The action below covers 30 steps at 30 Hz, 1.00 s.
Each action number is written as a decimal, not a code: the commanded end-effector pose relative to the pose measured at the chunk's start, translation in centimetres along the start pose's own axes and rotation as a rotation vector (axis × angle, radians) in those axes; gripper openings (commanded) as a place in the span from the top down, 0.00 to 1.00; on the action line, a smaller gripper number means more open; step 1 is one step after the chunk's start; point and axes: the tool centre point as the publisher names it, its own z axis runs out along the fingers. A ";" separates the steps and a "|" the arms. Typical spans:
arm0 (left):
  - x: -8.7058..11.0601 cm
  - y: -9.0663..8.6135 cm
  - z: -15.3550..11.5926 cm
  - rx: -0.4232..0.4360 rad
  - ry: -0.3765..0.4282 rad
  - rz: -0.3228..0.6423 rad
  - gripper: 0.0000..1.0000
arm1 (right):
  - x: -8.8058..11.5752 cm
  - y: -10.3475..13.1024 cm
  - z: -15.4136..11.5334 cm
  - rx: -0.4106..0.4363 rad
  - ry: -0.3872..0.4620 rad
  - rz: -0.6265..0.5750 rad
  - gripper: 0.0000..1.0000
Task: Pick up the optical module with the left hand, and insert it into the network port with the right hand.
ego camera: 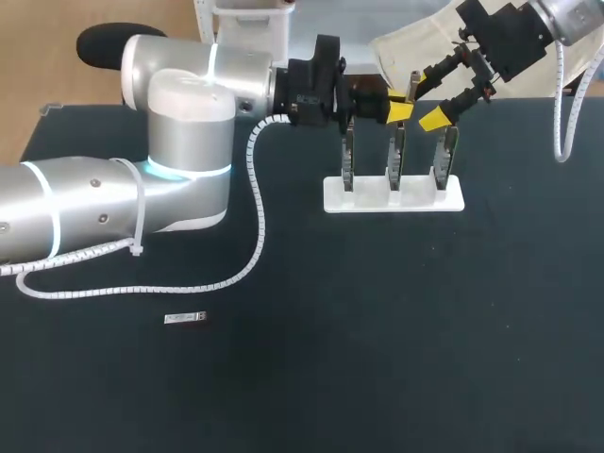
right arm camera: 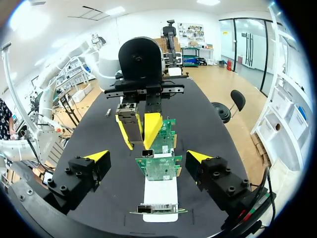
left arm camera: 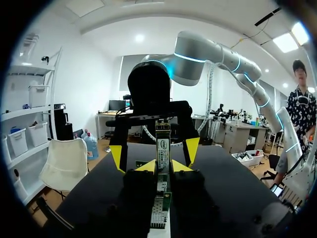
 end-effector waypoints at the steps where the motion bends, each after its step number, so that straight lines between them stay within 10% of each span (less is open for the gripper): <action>1: 0.0 0.3 0.0 0.005 0.010 -0.005 1.00 | 0.0 0.3 0.0 0.006 0.000 -0.001 0.00; 30: 0.0 -0.1 -0.4 -0.014 0.030 -0.009 1.00 | 0.0 0.3 0.0 0.006 0.000 -0.001 0.00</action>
